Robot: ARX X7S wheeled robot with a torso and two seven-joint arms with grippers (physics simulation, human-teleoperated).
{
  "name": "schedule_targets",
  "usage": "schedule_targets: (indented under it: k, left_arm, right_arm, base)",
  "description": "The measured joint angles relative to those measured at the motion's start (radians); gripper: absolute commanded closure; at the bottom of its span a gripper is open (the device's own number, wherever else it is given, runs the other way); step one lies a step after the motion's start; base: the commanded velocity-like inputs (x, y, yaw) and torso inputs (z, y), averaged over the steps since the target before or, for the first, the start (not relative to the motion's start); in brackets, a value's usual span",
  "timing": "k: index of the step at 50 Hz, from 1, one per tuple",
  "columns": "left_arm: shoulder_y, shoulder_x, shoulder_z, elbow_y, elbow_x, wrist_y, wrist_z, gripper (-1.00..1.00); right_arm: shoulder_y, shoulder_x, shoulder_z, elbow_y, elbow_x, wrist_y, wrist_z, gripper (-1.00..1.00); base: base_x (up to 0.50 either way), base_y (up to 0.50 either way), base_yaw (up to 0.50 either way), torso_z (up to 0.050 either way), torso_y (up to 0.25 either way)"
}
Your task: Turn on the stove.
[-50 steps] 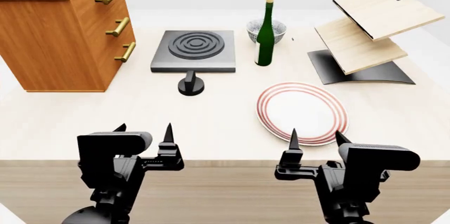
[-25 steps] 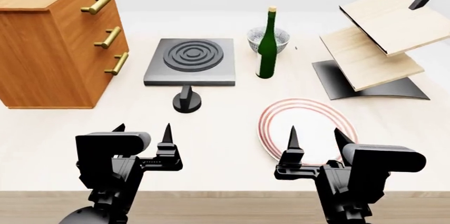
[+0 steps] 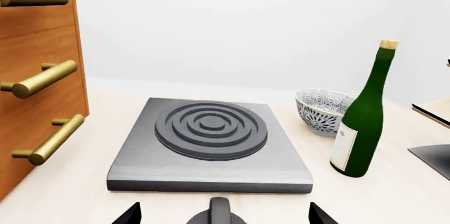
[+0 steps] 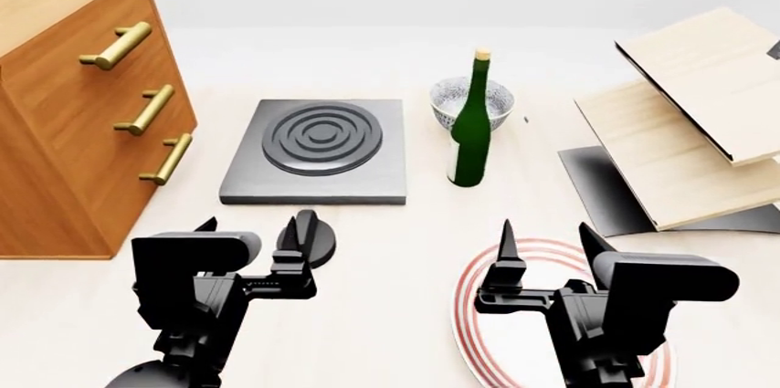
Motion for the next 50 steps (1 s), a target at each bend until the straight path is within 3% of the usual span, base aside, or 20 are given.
schedule_targets:
  k: [13, 23, 50]
  left_arm:
    - [-0.002, -0.009, 0.014, -0.031, 0.009, 0.032, -0.004, -1.00]
    - [-0.047, -0.026, 0.032, -0.161, 0.060, 0.139, 0.004, -1.00]
    - [-0.220, -0.023, 0.039, -0.810, 0.190, 0.573, -0.003, -1.00]
  right_arm:
    - [0.002, 0.009, -0.017, 0.010, -0.014, -0.002, 0.024, -1.00]
    - [-0.001, 0.016, -0.025, 0.012, -0.010, -0.004, 0.032, -1.00]
    - [-0.009, 0.028, -0.042, 0.020, 0.001, -0.018, 0.049, -1.00]
  base:
    - [0.00, 0.00, 0.00, 0.000, 0.000]
    - [0.00, 0.00, 0.00, 0.000, 0.000]
    - [0.00, 0.00, 0.00, 0.000, 0.000]
